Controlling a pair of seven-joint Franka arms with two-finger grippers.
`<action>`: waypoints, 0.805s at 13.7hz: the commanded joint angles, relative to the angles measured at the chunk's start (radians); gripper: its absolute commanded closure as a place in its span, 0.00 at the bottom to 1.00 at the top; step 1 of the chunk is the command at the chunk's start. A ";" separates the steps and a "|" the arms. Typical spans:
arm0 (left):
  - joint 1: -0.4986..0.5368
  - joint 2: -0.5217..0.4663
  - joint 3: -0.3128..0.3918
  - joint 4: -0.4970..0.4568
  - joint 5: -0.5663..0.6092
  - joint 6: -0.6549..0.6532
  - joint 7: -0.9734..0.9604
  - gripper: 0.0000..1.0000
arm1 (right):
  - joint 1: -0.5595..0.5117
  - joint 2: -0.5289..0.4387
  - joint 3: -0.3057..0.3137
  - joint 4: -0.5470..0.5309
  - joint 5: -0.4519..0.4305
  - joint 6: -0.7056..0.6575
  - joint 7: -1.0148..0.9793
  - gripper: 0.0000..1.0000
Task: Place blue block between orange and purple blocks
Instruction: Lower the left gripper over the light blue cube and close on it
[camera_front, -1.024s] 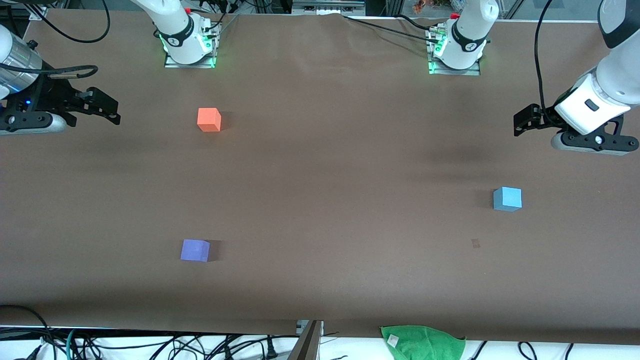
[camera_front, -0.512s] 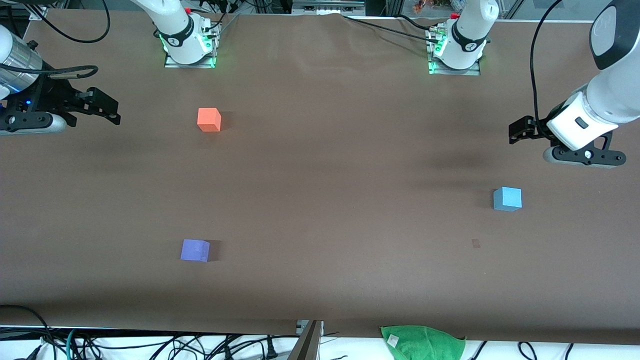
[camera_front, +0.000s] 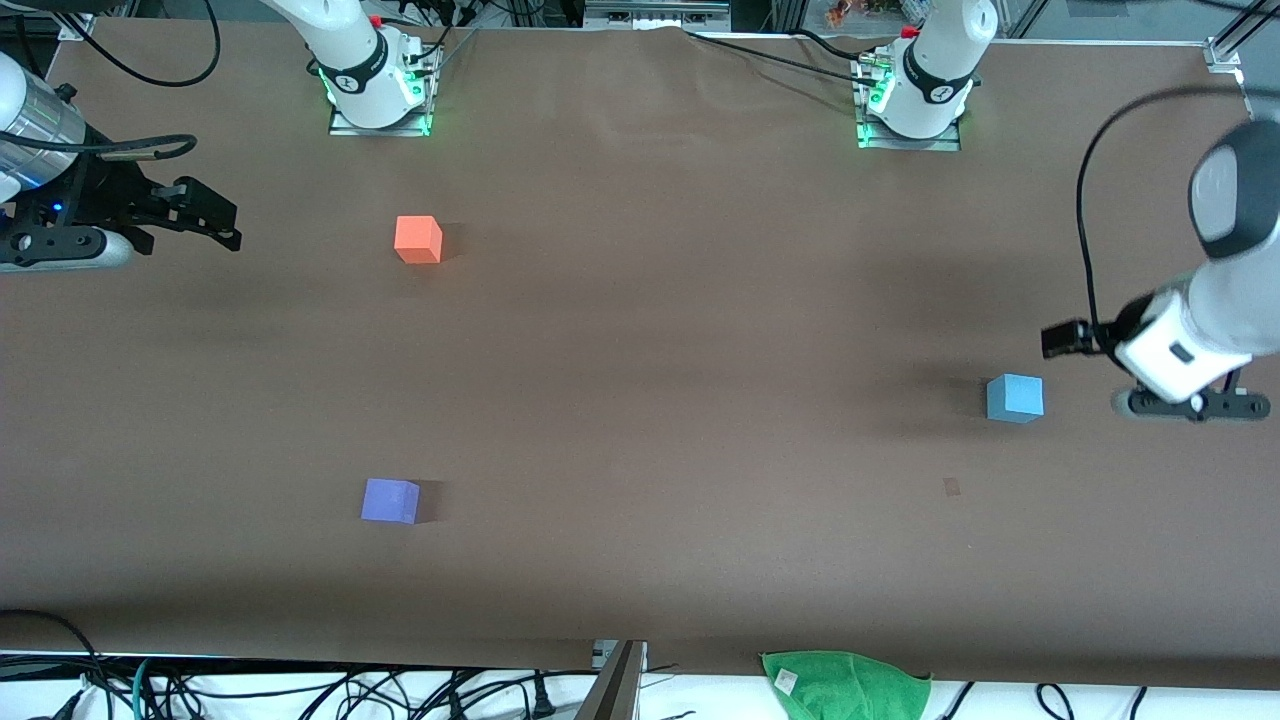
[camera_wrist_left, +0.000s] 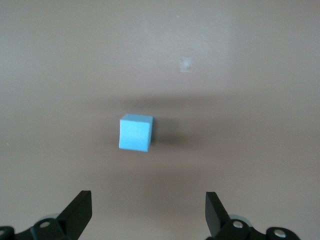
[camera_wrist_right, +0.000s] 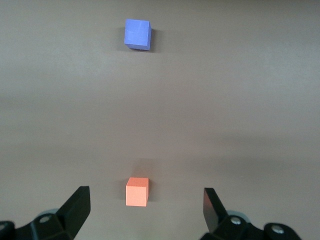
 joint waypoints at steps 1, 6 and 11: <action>0.022 0.105 -0.004 0.052 0.006 0.046 0.017 0.00 | 0.001 0.009 -0.001 0.020 -0.013 -0.005 -0.016 0.00; 0.034 0.257 -0.004 0.037 0.017 0.099 0.152 0.00 | 0.002 0.009 -0.001 0.020 -0.013 -0.008 -0.018 0.00; 0.070 0.269 -0.003 -0.112 0.022 0.303 0.252 0.00 | 0.002 0.010 -0.001 0.018 -0.013 -0.012 -0.019 0.00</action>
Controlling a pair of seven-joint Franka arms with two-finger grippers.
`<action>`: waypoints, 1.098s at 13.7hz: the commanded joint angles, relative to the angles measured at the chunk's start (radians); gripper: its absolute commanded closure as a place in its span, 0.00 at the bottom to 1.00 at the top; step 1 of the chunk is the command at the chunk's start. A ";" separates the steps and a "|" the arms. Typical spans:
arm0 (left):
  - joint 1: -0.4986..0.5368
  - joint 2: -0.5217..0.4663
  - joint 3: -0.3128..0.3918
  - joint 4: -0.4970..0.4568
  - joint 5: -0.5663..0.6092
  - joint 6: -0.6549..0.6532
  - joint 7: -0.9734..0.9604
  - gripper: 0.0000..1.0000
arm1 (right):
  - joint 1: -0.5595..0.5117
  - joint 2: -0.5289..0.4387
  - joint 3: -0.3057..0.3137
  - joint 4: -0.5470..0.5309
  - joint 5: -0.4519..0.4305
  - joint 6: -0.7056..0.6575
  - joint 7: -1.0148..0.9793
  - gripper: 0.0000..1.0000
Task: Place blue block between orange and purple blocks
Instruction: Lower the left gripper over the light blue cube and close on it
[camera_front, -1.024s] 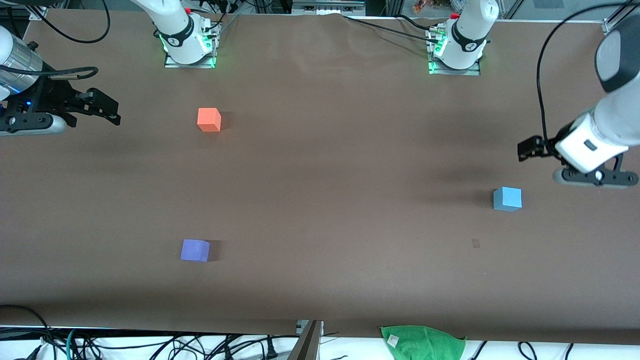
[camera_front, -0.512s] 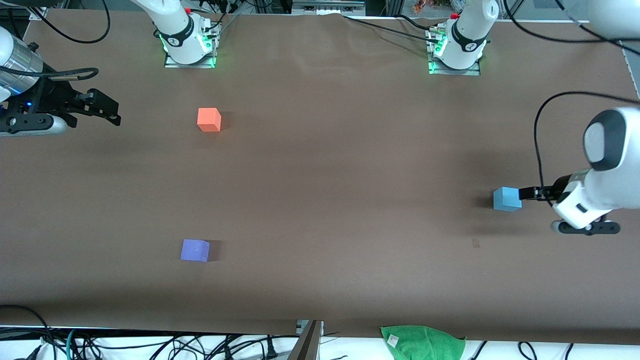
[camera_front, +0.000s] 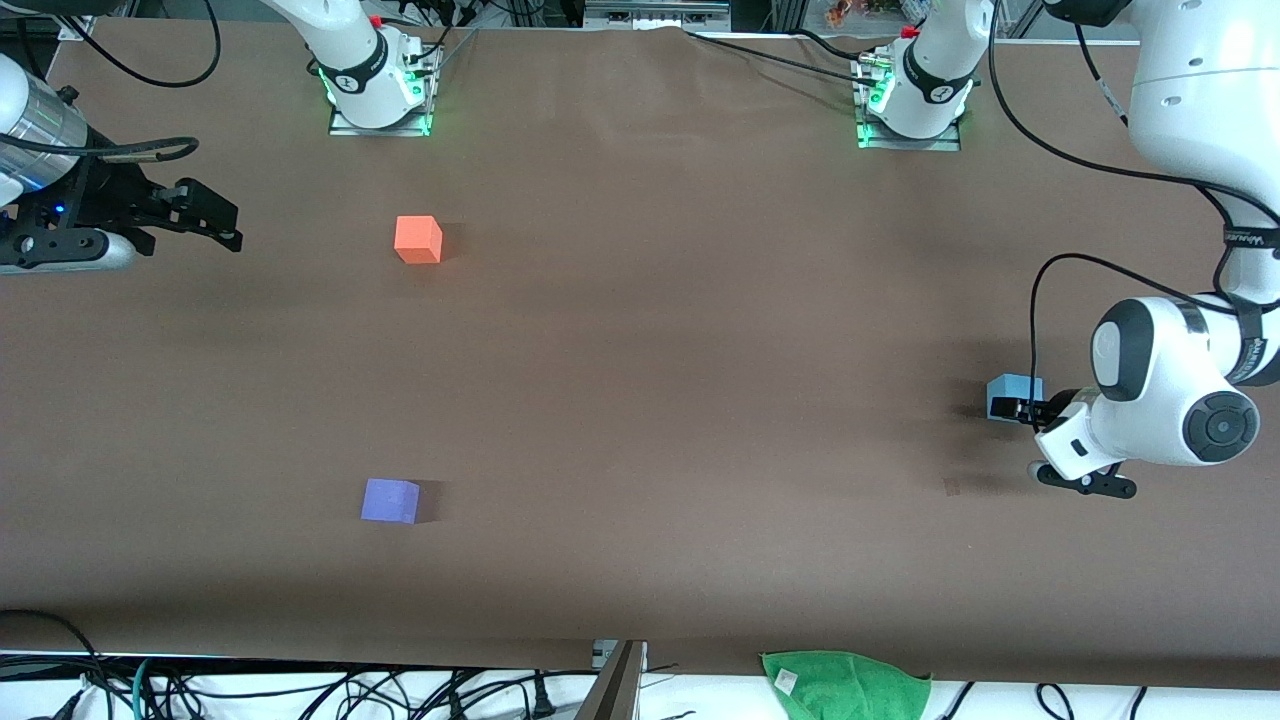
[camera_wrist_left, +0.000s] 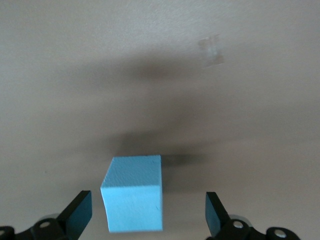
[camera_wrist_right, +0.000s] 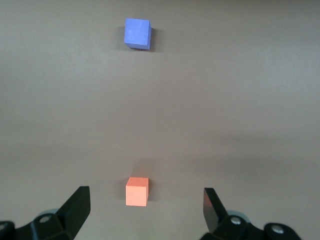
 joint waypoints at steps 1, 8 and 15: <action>0.021 -0.031 -0.003 -0.091 0.022 0.066 0.067 0.00 | 0.002 0.008 -0.001 0.018 -0.013 -0.012 -0.019 0.00; 0.051 -0.046 -0.006 -0.193 0.020 0.126 0.073 0.00 | 0.002 0.008 -0.001 0.018 -0.013 -0.010 -0.019 0.00; 0.051 -0.037 -0.006 -0.211 0.019 0.134 0.071 0.54 | 0.000 0.008 -0.001 0.018 -0.013 -0.010 -0.019 0.00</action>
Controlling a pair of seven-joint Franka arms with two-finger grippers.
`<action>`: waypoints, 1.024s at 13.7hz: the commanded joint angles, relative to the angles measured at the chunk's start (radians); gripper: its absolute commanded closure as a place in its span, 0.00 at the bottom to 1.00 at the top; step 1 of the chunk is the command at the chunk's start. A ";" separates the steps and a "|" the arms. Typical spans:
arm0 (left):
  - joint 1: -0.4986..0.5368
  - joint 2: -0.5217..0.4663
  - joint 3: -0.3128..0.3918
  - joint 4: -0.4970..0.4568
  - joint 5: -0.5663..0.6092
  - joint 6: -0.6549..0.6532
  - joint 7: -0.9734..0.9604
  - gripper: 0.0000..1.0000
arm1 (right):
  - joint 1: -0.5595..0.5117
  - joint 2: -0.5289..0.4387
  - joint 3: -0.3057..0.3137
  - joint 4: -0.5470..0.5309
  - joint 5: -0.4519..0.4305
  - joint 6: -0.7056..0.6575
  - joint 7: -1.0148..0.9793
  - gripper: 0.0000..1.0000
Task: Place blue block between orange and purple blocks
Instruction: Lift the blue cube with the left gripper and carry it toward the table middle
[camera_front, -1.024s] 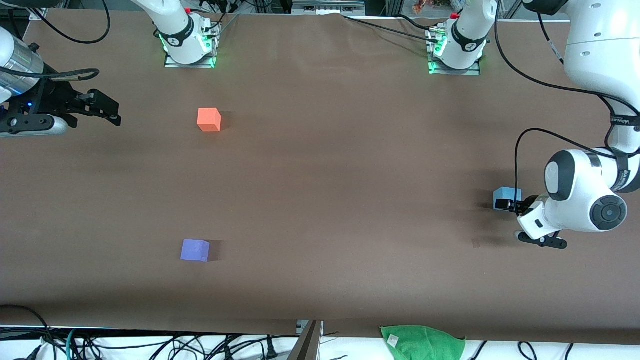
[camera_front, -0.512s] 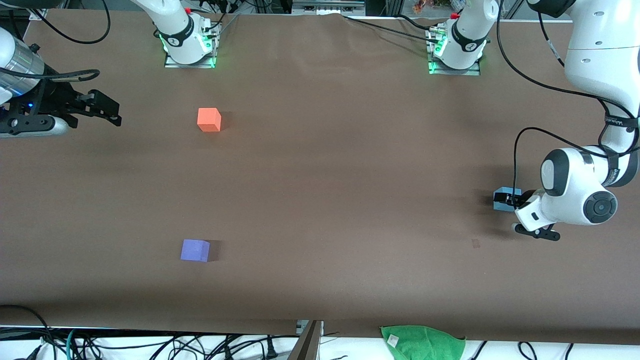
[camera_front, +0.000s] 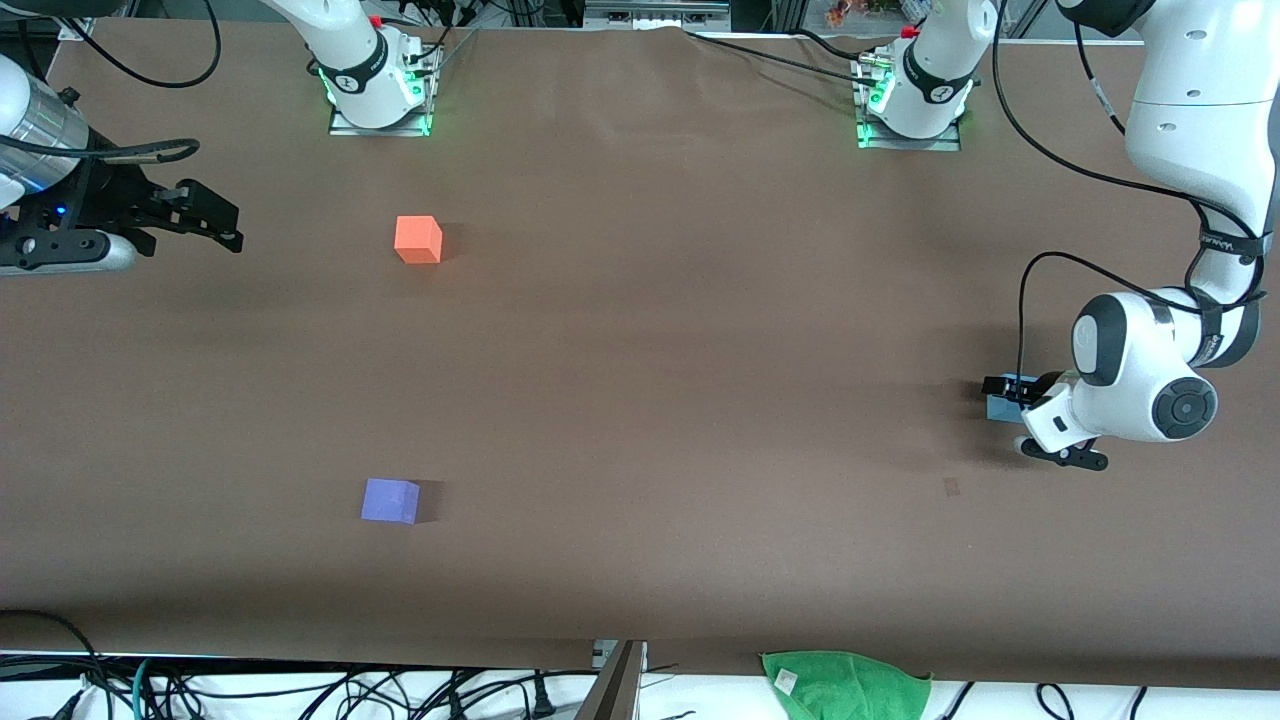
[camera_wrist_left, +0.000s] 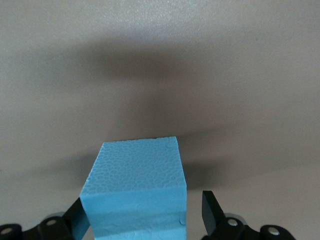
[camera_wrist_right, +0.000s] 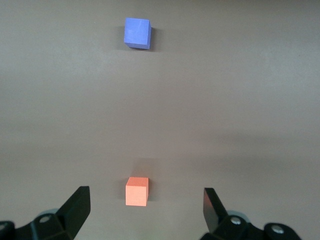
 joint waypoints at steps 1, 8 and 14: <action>0.007 -0.033 -0.006 -0.034 0.020 0.015 0.015 0.71 | 0.000 0.006 -0.001 0.018 -0.013 -0.012 -0.019 0.00; -0.011 -0.127 -0.052 -0.005 0.005 -0.043 -0.004 0.96 | -0.006 0.006 -0.002 0.018 -0.011 -0.009 -0.019 0.00; -0.111 -0.150 -0.228 0.042 0.005 -0.104 -0.189 0.95 | -0.007 0.009 -0.002 0.018 -0.010 -0.012 -0.019 0.00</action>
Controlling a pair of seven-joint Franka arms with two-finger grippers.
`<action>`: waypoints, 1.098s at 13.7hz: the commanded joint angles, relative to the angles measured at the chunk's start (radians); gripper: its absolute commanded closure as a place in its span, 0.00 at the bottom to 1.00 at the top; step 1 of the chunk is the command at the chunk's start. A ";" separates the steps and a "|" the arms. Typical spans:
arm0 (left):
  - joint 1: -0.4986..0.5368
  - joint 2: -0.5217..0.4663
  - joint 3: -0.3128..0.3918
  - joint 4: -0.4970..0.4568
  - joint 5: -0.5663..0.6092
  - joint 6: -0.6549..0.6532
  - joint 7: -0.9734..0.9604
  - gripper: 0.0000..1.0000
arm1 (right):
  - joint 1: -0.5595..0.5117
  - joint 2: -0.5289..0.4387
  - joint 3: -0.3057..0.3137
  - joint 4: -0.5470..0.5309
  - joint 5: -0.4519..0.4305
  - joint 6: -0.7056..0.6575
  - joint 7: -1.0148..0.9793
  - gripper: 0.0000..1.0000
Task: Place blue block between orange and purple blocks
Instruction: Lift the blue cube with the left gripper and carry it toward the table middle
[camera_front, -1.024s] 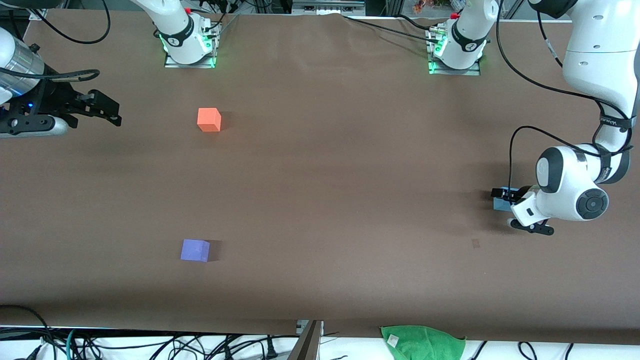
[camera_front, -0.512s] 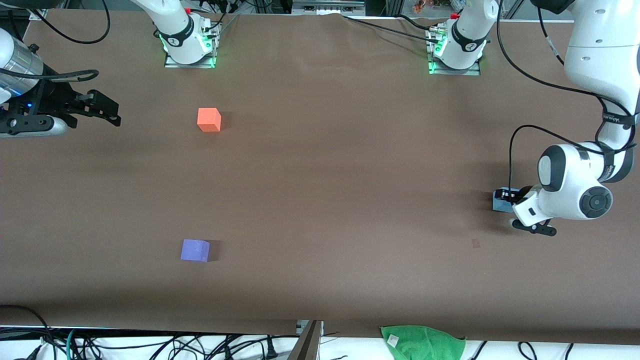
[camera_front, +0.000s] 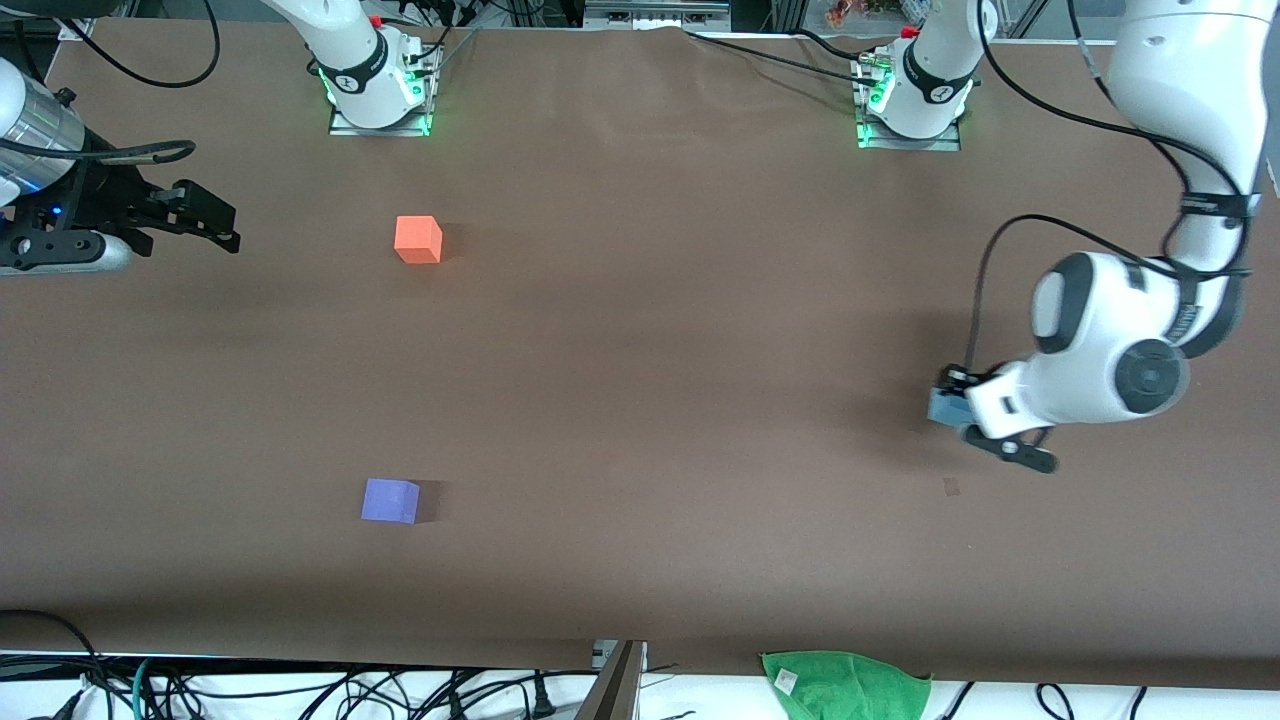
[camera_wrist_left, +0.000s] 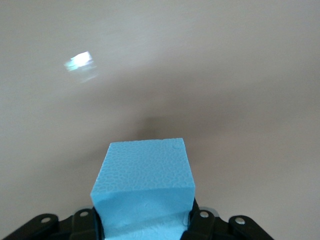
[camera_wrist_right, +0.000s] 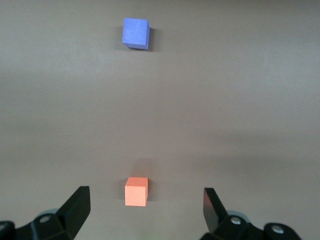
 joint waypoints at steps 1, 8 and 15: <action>-0.120 0.004 -0.003 0.035 0.005 -0.026 -0.149 0.95 | -0.005 0.010 -0.001 0.018 -0.008 -0.010 -0.019 0.00; -0.524 0.257 -0.002 0.306 -0.016 -0.009 -0.735 0.94 | -0.009 0.026 -0.002 0.018 0.004 -0.012 -0.019 0.00; -0.604 0.372 -0.002 0.327 -0.154 0.139 -0.767 0.59 | -0.006 0.121 -0.002 0.021 -0.010 0.001 -0.044 0.00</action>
